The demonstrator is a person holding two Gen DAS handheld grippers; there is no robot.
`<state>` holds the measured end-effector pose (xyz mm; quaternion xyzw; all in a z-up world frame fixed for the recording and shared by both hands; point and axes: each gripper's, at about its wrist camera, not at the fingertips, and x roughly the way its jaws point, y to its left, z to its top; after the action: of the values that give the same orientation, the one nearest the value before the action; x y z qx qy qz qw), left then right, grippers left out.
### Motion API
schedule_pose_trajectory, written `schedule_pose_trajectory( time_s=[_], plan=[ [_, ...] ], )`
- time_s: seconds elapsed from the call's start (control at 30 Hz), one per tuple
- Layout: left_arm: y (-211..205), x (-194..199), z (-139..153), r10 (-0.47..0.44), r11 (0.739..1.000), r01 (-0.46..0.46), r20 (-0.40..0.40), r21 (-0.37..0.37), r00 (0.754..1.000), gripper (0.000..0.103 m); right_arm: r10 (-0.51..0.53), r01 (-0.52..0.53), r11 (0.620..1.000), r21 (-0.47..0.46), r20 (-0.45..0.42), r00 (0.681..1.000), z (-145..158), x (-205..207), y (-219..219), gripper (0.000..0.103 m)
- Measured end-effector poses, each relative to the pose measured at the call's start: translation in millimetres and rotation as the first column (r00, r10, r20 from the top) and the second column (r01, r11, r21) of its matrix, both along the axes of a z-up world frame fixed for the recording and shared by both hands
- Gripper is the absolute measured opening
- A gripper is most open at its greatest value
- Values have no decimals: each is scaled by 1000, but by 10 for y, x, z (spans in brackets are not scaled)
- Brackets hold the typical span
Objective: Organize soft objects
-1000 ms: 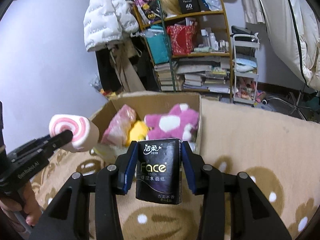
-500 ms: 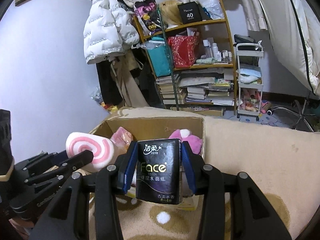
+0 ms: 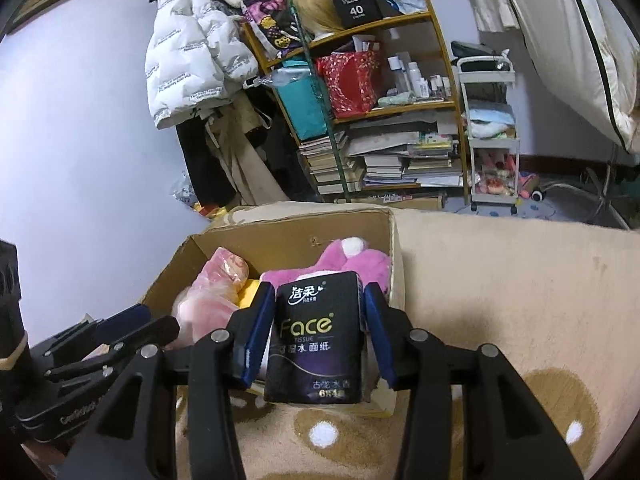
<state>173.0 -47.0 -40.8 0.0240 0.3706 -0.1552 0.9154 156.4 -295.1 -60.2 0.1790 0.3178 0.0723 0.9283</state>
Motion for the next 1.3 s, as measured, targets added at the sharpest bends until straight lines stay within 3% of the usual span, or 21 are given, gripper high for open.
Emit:
schedule_pose_trajectory(
  time_s=[0.07,0.17,0.27,0.33,0.4,0.53,0.6,0.9,1.17,1.3],
  plan=[
    [15,-15,15,8,1000,-8,-9,1,1000,59,-7,7,1000,-6,-2,1000,11,-6,-12,51],
    [69,-81,55,21,1000,-20,-21,12,1000,68,-21,21,1000,-9,5,1000,45,-40,-25,62],
    [139,-172,130,35,998,-35,-1,52,999,72,-21,21,1000,-1,17,1000,110,-85,-49,65],
    [221,-248,201,62,996,-63,20,62,998,79,-26,27,1000,-7,22,999,161,-129,-62,72],
    [308,-344,280,100,993,-102,42,57,994,89,-34,35,999,-15,26,999,227,-193,-80,87],
    [439,-502,445,133,990,-136,70,48,989,95,-42,43,998,-44,20,999,380,-296,-121,93],
    [501,-596,531,148,987,-153,99,46,984,99,-47,48,998,-44,24,999,436,-371,-142,103],
    [704,-1015,820,184,975,-204,205,83,961,101,-81,87,992,-91,62,995,649,-773,-116,103],
    [818,-1359,814,192,970,-219,223,101,956,102,-53,57,994,-92,45,998,694,-1146,-116,103],
    [815,-1462,825,187,972,-213,219,102,958,102,-66,76,988,-131,77,995,716,-1403,-110,103]
  ],
)
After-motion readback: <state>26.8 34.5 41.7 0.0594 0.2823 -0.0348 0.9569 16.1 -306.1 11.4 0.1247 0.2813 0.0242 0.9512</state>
